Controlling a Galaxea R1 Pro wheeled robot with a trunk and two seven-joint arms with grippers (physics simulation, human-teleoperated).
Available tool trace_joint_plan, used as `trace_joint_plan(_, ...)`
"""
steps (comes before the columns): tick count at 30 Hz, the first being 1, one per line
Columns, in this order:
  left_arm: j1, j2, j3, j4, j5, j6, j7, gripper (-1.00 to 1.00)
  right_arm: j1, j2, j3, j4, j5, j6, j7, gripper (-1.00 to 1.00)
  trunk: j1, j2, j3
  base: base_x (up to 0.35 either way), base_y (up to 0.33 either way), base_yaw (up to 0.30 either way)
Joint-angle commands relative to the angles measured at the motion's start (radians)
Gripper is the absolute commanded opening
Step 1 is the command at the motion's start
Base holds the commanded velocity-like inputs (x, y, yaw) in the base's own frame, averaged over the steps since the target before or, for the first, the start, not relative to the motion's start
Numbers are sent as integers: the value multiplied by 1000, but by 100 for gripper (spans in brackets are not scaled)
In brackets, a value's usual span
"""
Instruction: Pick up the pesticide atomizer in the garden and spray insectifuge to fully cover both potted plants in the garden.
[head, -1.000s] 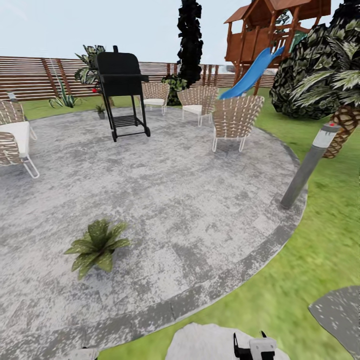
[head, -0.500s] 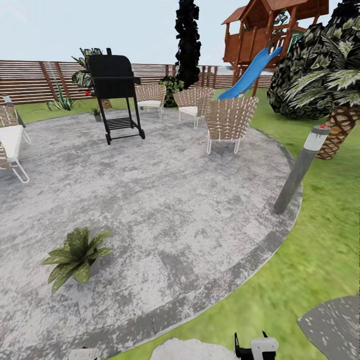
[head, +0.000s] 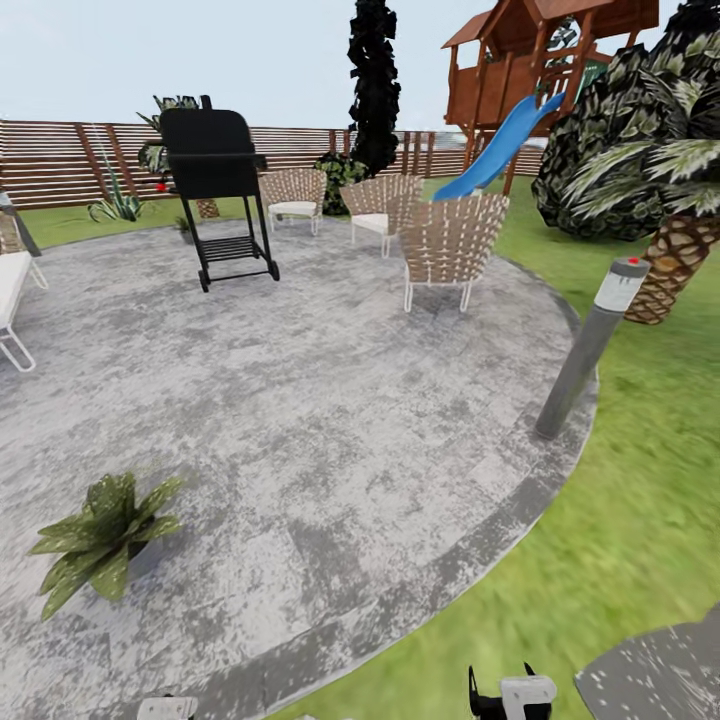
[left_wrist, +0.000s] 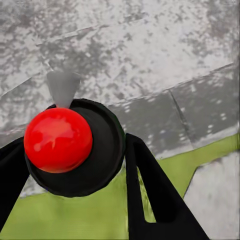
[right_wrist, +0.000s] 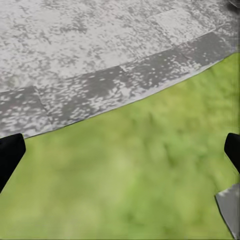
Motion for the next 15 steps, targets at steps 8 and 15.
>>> trace_joint_plan(8,-1,0,6,1,4,-2,-10,-100,0,0,-5,1,11,-1,-9,100,0,0,-1,256,-235,251)
trace_joint_plan(15,-1,0,6,1,4,-2,-10,-100,0,0,-5,1,11,-1,-10,100,0,0,-1,257,-234,277)
